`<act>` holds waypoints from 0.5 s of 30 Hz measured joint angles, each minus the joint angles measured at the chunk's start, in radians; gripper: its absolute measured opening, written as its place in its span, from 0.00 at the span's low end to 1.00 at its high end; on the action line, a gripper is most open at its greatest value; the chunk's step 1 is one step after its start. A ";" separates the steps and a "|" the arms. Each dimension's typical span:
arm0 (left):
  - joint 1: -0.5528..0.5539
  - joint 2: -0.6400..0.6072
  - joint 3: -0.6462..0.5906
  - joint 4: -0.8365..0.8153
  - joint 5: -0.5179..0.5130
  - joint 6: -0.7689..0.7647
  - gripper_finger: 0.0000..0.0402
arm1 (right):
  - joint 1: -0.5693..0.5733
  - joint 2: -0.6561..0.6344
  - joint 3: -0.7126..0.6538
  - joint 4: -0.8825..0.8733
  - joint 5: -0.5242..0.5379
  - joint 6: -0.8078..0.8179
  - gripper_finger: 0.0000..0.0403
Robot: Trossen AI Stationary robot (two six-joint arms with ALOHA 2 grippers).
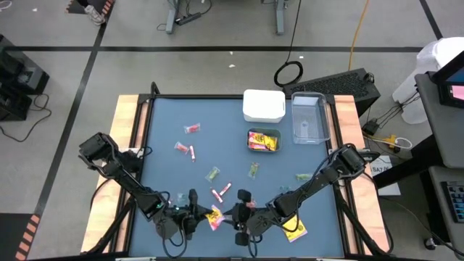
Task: Sort candy
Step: Put the left yellow candy into the green bin
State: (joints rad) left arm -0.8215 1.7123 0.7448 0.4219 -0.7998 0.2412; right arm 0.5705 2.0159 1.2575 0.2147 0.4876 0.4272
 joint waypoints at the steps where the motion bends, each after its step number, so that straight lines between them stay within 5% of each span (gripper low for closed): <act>1: -0.002 0.000 0.000 0.003 0.000 0.000 0.06 | 0.007 0.000 0.000 -0.007 0.020 -0.025 0.32; 9: -0.004 0.000 0.000 0.044 0.000 -0.054 0.07 | 0.084 0.000 0.030 -0.002 0.341 -0.391 0.72; 15: 0.019 0.000 0.000 0.064 0.001 -0.151 0.07 | 0.094 0.006 0.042 0.002 0.345 -0.501 0.81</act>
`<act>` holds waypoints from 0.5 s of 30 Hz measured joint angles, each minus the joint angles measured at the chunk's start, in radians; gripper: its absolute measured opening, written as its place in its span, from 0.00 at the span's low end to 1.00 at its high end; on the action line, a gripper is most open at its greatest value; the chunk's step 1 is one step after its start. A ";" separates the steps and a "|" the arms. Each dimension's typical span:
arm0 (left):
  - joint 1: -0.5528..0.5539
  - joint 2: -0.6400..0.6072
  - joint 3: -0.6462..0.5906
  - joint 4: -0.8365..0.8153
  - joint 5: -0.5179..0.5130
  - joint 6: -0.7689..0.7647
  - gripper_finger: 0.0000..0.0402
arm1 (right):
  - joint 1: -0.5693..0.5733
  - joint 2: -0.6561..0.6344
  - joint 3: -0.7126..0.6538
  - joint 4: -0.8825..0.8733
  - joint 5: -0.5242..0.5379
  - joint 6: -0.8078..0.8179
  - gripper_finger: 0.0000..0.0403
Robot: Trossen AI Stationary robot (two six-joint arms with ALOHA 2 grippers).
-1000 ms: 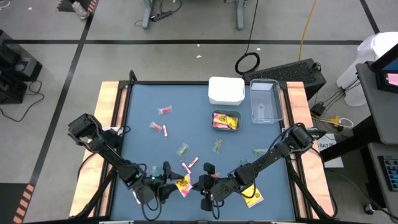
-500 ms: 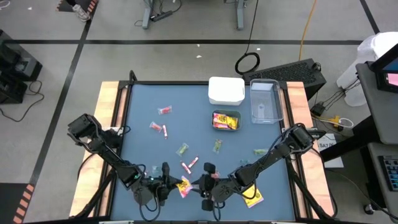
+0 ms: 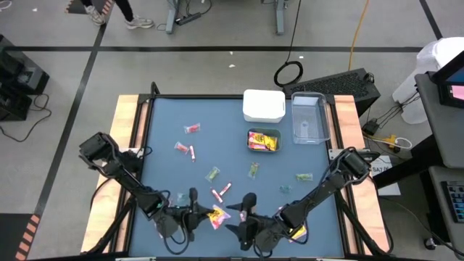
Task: Sort candy
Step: Put the left yellow candy into the green bin
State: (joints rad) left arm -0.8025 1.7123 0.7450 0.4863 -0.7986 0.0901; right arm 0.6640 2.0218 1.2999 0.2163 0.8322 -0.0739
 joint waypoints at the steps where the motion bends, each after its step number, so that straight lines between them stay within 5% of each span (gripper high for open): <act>1: 0.004 0.000 0.000 0.011 0.000 -0.007 0.07 | -0.002 0.005 0.000 0.003 -0.004 -0.012 0.81; 8: 0.027 0.000 0.000 0.030 0.013 -0.063 0.07 | -0.031 0.042 0.000 0.116 0.007 -0.088 0.71; 15: 0.036 0.000 0.000 0.030 0.031 -0.086 0.07 | -0.047 0.043 0.001 0.137 0.002 -0.071 0.52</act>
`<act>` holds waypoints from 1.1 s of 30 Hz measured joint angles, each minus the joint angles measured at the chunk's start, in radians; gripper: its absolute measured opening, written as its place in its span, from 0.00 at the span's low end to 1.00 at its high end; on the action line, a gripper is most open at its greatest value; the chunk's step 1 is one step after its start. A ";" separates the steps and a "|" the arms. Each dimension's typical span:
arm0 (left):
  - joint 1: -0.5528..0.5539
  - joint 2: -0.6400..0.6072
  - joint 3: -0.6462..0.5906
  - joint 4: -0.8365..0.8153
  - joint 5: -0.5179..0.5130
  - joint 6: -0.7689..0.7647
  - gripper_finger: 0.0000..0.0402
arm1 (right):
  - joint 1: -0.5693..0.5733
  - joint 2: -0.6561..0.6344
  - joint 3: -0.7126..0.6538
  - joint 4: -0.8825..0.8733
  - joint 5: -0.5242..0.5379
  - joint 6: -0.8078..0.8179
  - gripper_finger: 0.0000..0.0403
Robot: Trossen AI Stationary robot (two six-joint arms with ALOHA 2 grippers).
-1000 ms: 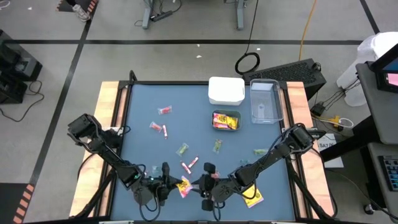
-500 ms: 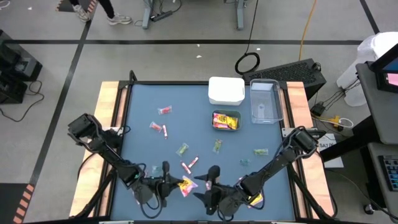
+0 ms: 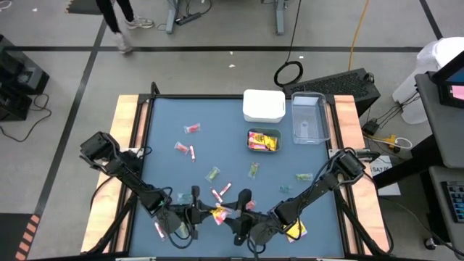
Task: Sort candy
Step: Put the left yellow candy into the green bin
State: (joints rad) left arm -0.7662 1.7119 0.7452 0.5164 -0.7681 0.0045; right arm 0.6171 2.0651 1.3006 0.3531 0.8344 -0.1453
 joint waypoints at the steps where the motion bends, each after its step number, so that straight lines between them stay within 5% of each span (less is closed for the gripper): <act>1: 0.000 0.000 0.000 0.000 0.000 0.000 0.07 | 0.000 0.000 0.000 -0.001 -0.002 0.012 0.49; 14: 0.001 0.000 0.000 0.001 -0.007 -0.025 0.10 | 0.009 0.000 0.000 -0.006 -0.002 0.031 0.20; 26: -0.077 -0.091 0.000 0.000 -0.123 0.030 0.66 | 0.041 -0.006 0.000 -0.010 0.072 0.086 0.14; 33: -0.162 -0.181 0.000 -0.094 -0.364 0.027 0.74 | 0.046 -0.073 0.000 -0.007 0.189 0.335 0.13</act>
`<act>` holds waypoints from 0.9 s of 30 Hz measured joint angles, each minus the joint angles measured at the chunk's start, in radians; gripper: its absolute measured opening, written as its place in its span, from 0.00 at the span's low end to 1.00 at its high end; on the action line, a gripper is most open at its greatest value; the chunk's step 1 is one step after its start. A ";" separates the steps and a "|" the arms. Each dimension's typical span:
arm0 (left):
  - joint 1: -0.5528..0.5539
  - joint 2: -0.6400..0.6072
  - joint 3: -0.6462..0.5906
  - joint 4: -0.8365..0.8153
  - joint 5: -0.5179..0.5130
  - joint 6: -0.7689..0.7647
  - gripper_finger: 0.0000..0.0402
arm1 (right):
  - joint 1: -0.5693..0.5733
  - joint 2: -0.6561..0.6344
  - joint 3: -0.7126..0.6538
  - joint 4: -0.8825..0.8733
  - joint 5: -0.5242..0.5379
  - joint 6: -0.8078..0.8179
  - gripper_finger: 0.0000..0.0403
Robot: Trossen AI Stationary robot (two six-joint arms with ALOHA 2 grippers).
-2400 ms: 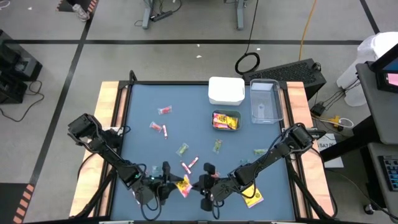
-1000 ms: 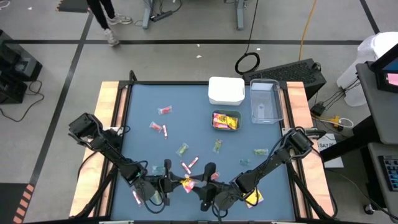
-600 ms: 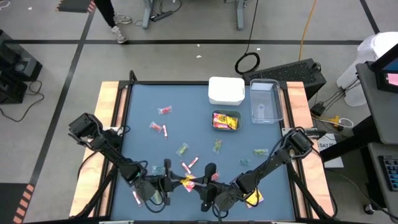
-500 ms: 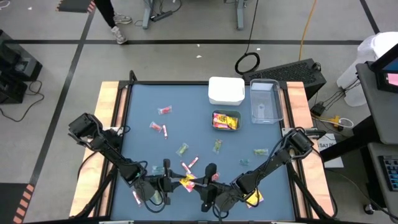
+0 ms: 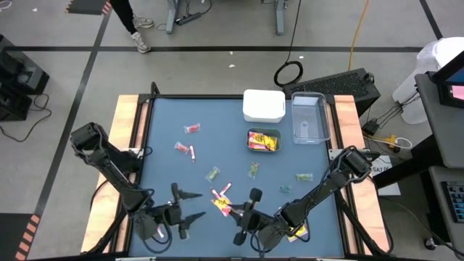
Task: Sort candy
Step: Put the left yellow candy into the green bin
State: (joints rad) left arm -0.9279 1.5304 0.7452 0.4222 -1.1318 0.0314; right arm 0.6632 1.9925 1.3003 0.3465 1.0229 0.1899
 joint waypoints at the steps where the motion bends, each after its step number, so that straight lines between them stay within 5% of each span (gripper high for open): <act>1: -0.011 -0.007 0.000 -0.003 -0.019 -0.003 0.74 | 0.000 -0.012 0.000 -0.001 -0.001 0.045 0.13; 6: -0.052 -0.034 0.000 -0.020 -0.052 -0.034 0.73 | 0.000 -0.055 0.000 0.003 -0.005 0.266 0.13; 13: -0.078 -0.038 0.000 -0.021 -0.075 -0.052 0.73 | -0.006 -0.059 0.000 0.002 -0.004 0.323 0.14; 27: -0.074 -0.038 0.000 -0.022 -0.078 0.036 0.73 | -0.014 -0.059 0.000 -0.001 -0.004 -0.271 0.15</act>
State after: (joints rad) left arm -1.0019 1.4929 0.7452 0.4007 -1.2102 0.0672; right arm 0.6488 1.9335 1.3003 0.3458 1.0194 -0.0814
